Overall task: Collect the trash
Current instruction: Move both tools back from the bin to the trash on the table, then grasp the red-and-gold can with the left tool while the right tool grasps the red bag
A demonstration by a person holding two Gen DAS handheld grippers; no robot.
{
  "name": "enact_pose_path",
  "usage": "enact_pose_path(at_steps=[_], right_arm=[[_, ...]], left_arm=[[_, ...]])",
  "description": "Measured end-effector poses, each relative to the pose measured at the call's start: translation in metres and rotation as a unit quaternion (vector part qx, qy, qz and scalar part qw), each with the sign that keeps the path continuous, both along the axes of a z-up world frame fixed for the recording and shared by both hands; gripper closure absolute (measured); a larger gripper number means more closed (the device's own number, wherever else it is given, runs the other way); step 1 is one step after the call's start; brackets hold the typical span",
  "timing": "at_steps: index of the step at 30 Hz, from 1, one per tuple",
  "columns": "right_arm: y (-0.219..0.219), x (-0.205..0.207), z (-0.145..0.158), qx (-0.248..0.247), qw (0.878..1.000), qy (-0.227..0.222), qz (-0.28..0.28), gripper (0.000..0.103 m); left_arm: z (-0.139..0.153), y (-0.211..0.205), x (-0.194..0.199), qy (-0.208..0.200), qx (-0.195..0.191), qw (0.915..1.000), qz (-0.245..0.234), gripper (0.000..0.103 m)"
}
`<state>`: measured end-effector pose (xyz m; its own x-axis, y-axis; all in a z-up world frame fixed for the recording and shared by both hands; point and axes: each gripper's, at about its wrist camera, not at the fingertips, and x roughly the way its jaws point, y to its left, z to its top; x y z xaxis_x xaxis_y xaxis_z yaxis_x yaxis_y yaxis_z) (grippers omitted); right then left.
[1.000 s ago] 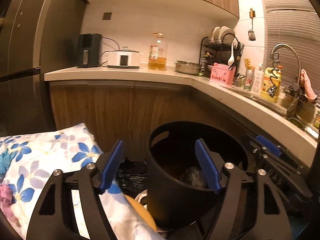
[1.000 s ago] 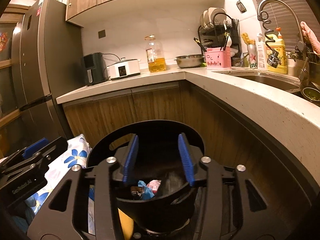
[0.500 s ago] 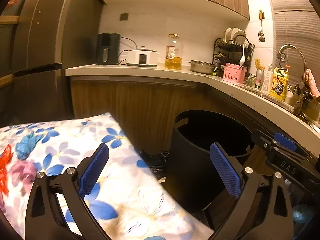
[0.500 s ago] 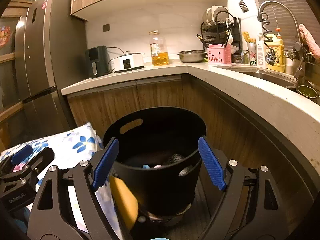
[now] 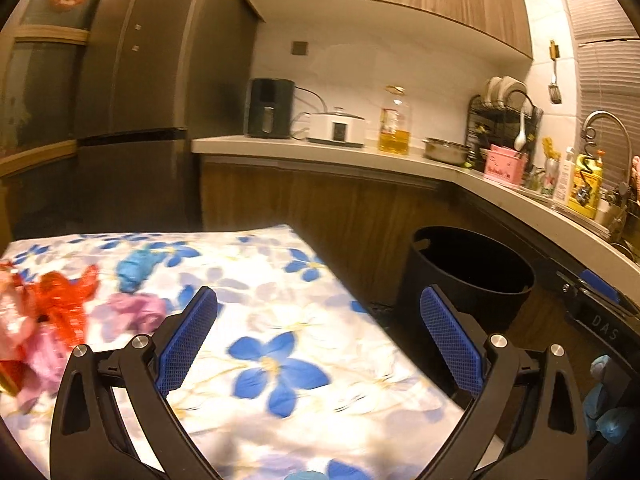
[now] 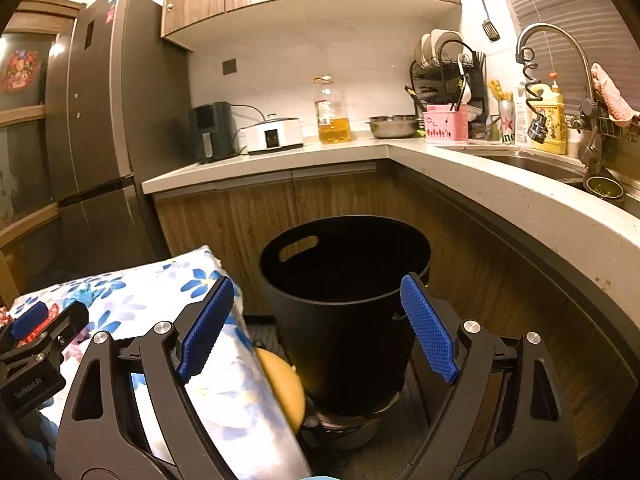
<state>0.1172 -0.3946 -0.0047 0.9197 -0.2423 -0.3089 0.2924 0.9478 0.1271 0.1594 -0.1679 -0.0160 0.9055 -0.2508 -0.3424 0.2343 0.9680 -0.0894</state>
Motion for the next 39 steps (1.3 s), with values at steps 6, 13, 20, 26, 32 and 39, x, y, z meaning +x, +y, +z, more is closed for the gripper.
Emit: enact_pose_path(at_steps=[6,13,20,26,32,39], right_arm=[[0.037,-0.006,-0.002,-0.005,0.999,-0.001,0.032,0.018],[0.089,-0.010,-0.009,-0.004,0.997,0.002,0.083,0.018],[0.139,-0.009,-0.015,-0.014,0.991,0.009,0.133,0.018],[0.182,-0.001,-0.018,-0.018,0.984,0.013,0.174,0.018],[0.225,0.011,-0.021,-0.018,0.975,0.016,0.220,0.018],[0.287,0.029,-0.019,-0.012,0.952,0.012,0.306,0.018]], left_arm=[[-0.002,0.043,-0.018,-0.005,0.008,0.9984,0.055,0.006],[-0.011,0.100,-0.034,0.002,0.007,0.9927,0.121,0.006],[-0.024,0.158,-0.052,0.008,0.008,0.9824,0.186,0.006],[-0.032,0.203,-0.064,0.011,-0.001,0.9718,0.236,0.006],[-0.032,0.238,-0.070,0.015,-0.009,0.9643,0.264,0.006],[-0.030,0.261,-0.081,0.018,-0.010,0.9589,0.283,0.006]])
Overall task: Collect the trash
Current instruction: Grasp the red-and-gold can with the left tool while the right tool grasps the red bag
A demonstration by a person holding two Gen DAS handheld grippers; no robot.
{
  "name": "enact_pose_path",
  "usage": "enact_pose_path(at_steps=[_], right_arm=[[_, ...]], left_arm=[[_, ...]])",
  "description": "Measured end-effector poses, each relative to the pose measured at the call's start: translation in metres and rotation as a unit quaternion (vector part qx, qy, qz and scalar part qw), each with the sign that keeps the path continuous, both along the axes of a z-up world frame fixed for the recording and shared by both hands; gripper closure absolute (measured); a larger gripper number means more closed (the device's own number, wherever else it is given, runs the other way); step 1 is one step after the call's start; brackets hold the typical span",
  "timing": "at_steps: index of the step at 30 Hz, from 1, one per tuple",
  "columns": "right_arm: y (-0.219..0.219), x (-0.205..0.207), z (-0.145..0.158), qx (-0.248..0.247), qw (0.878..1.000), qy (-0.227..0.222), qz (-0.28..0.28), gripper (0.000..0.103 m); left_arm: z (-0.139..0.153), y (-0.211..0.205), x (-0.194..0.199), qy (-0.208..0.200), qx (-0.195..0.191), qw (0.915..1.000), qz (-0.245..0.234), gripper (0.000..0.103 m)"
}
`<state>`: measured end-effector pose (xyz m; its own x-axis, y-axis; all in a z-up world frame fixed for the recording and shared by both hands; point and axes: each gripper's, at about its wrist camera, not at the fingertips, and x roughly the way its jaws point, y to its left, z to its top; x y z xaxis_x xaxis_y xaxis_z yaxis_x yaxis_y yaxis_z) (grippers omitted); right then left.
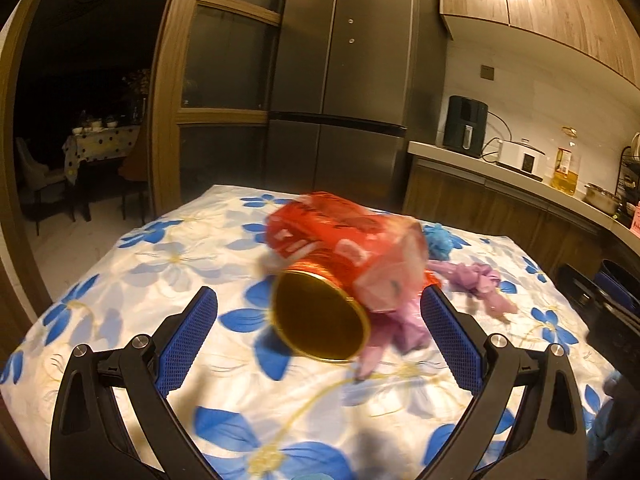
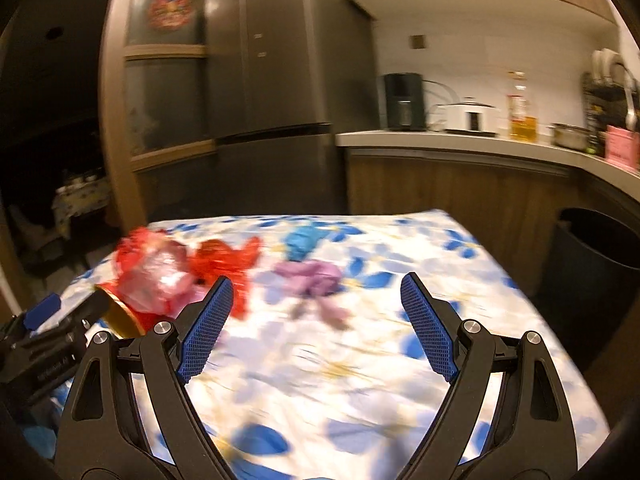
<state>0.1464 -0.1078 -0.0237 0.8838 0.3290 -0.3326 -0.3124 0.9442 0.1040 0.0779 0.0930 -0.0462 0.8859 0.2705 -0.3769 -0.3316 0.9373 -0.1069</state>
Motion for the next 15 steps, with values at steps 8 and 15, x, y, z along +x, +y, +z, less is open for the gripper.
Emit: enact_pose_path(at_steps=[8,15], right_arm=[[0.068,0.026,0.002,0.018,0.995,0.022,0.100,0.018],[0.103,0.040,0.004,0.016,0.992,0.025,0.127,0.011]], left_arm=[[0.001,0.033,-0.011,0.002,-0.007,0.9995,0.031,0.006],[0.002,0.049,-0.017,-0.002,-0.021,0.9992,0.035,0.006]])
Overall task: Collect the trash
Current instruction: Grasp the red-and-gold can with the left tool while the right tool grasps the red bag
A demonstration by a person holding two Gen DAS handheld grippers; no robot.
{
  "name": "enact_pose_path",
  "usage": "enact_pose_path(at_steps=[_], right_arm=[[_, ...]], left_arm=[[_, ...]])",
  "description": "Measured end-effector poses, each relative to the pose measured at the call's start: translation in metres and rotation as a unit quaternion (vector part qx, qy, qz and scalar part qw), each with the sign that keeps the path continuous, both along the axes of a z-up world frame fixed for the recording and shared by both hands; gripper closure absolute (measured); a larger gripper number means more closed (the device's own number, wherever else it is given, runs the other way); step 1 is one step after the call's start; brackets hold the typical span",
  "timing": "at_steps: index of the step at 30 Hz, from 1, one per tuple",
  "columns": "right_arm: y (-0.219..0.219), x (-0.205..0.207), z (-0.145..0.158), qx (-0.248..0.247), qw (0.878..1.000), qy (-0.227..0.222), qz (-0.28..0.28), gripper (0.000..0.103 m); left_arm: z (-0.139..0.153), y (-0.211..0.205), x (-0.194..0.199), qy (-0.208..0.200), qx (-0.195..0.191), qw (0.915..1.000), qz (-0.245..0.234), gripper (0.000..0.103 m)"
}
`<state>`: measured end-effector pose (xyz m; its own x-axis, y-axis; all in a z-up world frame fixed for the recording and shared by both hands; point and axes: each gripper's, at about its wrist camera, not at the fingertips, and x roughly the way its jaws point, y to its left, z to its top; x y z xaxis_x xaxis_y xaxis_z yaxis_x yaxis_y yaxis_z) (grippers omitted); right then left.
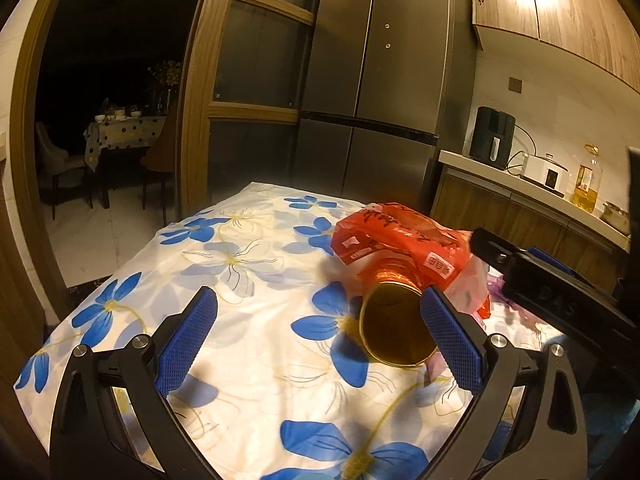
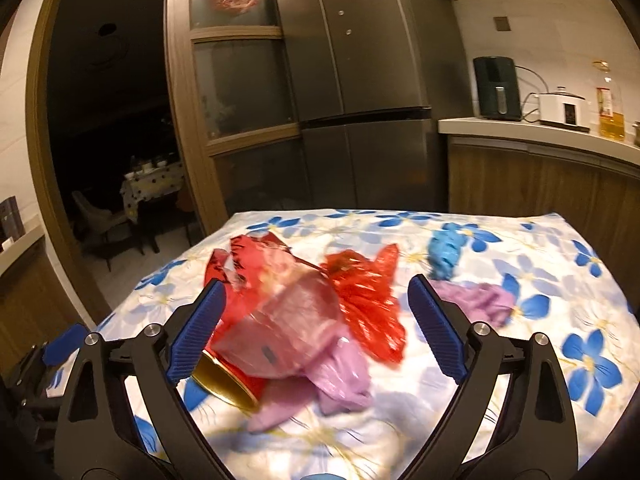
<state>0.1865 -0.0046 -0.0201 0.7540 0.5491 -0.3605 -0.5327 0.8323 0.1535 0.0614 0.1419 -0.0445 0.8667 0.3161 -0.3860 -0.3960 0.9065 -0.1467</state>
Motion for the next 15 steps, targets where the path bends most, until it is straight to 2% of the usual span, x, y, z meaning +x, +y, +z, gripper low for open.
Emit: enact_pose_path(at_steps=[6,8,12,15], right_arm=[[0.019,0.010,-0.009,-0.015,1.000,0.016,0.011,0.011],[0.021,0.010,-0.011,-0.022,1.000,0.013,0.011,0.017],[0.022,0.012,-0.016,-0.039,0.999,0.017,0.009,0.049],[0.017,0.013,-0.019,-0.038,0.999,0.020,0.007,0.061]], left_arm=[[-0.001,0.005,0.001,0.001,-0.010,0.9999,-0.009,0.006],[-0.001,0.006,0.004,0.005,-0.013,0.9998,-0.013,0.006],[-0.004,0.005,0.011,0.019,-0.012,0.9995,-0.023,0.006],[-0.005,0.002,0.014,0.024,-0.009,0.9993,-0.026,0.006]])
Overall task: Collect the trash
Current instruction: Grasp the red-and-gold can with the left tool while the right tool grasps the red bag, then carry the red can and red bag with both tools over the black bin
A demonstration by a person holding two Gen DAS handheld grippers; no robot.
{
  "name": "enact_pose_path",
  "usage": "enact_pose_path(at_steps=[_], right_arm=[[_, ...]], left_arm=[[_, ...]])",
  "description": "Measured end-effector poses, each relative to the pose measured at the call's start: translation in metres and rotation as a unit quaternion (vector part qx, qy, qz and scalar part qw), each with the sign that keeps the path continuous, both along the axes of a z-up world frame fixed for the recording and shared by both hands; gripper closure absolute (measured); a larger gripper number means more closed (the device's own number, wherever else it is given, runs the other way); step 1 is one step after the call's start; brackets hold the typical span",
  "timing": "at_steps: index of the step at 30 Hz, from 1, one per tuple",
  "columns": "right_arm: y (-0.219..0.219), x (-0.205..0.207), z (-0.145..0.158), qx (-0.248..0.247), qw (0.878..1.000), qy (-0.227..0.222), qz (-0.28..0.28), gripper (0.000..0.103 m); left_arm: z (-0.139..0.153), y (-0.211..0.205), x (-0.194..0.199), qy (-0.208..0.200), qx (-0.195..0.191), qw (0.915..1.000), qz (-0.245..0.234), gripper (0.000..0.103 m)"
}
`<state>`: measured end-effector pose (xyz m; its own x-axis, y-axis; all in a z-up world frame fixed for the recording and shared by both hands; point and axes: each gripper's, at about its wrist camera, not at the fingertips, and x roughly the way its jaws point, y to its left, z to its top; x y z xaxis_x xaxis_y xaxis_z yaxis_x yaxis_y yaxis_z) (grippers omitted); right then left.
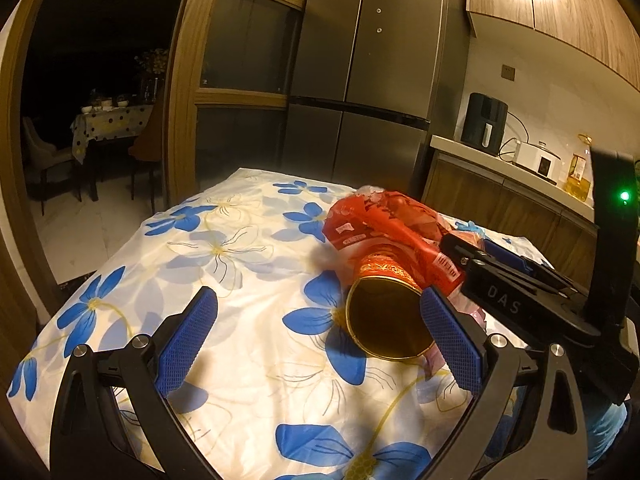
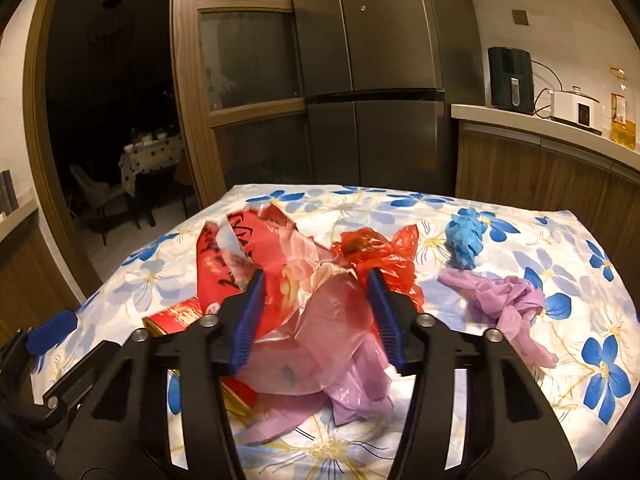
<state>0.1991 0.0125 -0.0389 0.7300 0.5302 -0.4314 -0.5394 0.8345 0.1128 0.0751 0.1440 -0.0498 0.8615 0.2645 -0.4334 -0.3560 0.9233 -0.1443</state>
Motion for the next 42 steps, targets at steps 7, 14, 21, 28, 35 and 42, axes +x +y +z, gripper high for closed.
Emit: enact_pose_path(at_steps=[7,14,21,28,35,42], right_arm=[[-0.026,-0.012,0.007,0.012,0.999,-0.026,-0.027,0.077],[-0.057,-0.027,0.022,0.039,0.997,-0.040,-0.046,0.077],[-0.075,-0.041,0.028,0.046,0.996,-0.053,-0.058,0.077],[-0.094,-0.046,0.031,0.050,0.994,-0.060,-0.077,0.078],[-0.115,-0.050,0.037,0.056,0.991,-0.069,-0.096,0.079],[-0.147,-0.050,0.041,0.063,0.987,-0.079,-0.126,0.086]], left_arm=[[-0.003,-0.005,0.012,0.019,-0.006,0.9996,-0.018,0.011],[-0.016,-0.004,0.036,0.071,-0.025,0.9967,-0.029,0.034],[-0.022,-0.009,0.051,0.095,-0.042,0.9932,-0.053,0.098],[-0.010,-0.018,0.044,0.064,-0.034,0.9954,-0.063,0.101],[0.012,-0.035,0.038,0.026,-0.021,0.9968,-0.072,0.101],[0.036,-0.067,0.041,-0.005,-0.005,0.9954,-0.096,0.101]])
